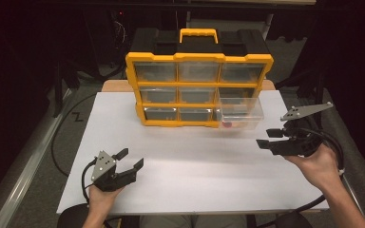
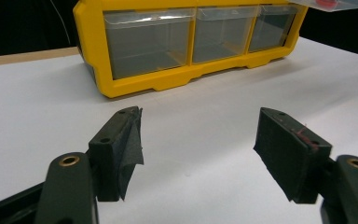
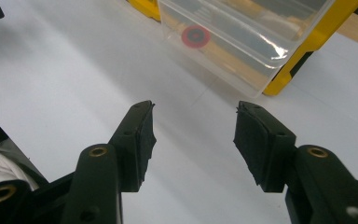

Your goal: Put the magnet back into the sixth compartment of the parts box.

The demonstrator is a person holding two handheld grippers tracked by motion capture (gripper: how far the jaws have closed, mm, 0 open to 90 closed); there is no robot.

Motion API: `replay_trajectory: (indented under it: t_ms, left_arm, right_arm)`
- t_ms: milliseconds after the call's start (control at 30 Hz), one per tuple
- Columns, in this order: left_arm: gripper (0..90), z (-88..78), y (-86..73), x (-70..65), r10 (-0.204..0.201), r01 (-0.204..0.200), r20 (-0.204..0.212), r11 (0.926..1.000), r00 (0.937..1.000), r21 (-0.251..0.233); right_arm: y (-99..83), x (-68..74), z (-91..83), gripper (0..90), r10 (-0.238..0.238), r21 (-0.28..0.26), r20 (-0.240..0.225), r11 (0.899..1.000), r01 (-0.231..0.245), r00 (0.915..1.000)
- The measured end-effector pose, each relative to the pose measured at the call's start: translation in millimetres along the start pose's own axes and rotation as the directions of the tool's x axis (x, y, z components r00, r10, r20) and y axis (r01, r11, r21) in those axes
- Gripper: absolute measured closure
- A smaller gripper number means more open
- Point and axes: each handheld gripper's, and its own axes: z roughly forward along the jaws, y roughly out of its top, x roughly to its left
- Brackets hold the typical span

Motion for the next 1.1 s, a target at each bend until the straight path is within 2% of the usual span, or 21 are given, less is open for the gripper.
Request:
replay_trajectory:
  t_ms: [267,700,1100]
  left_arm:
    - [31.6,0.7,-0.1,-0.3,-0.001,0.001,-0.001,1.0,1.0,0.002]
    - [31.7,0.4,0.0,-0.5,0.0,0.0,0.001,1.0,1.0,0.001]
    - [31.6,-0.2,0.2,-0.4,0.0,0.0,0.003,1.0,1.0,-0.004]
  right_arm:
    - [-13.1,-2.8,15.9,48.5,0.027,-0.035,-0.024,0.999,-0.028,0.9993]
    - [-27.5,-5.7,29.1,48.0,0.057,-0.067,-0.027,0.996,-0.059,0.998]
    - [-37.9,-5.0,41.3,45.2,0.067,-0.109,-0.021,0.992,-0.069,0.9975]
